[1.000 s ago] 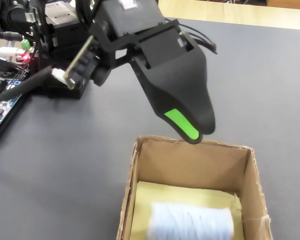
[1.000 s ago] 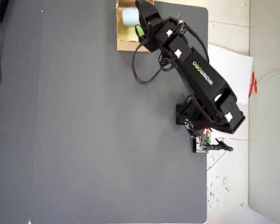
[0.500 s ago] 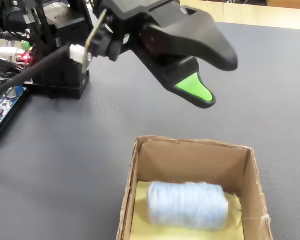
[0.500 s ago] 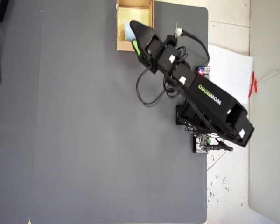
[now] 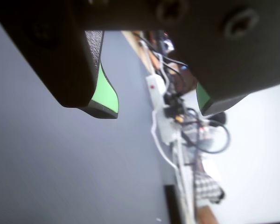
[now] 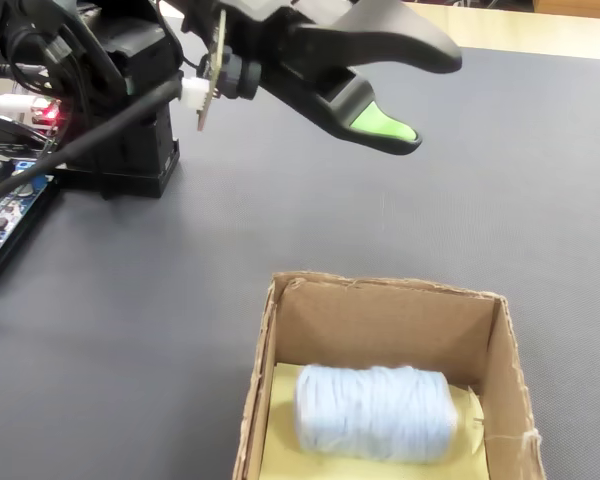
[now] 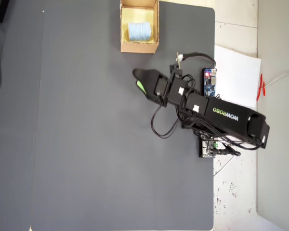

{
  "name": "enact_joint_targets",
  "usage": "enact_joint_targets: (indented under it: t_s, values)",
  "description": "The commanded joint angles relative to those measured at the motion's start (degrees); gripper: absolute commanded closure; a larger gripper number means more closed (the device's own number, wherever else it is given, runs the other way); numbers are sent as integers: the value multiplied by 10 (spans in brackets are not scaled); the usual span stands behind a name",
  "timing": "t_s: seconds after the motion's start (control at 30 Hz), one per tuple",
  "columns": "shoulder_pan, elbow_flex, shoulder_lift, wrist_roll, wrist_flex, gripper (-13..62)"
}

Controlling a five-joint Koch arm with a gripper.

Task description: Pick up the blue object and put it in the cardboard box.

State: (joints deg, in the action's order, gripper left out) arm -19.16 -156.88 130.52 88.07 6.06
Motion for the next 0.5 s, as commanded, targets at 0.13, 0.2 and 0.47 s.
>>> enact_joint_targets:
  t_s: [0.13, 0.2, 0.47]
  values:
    - [54, -40, 52, 42, 82, 155]
    - [76, -60, 52, 42, 94, 154]
    - [163, -154, 52, 42, 98, 154]
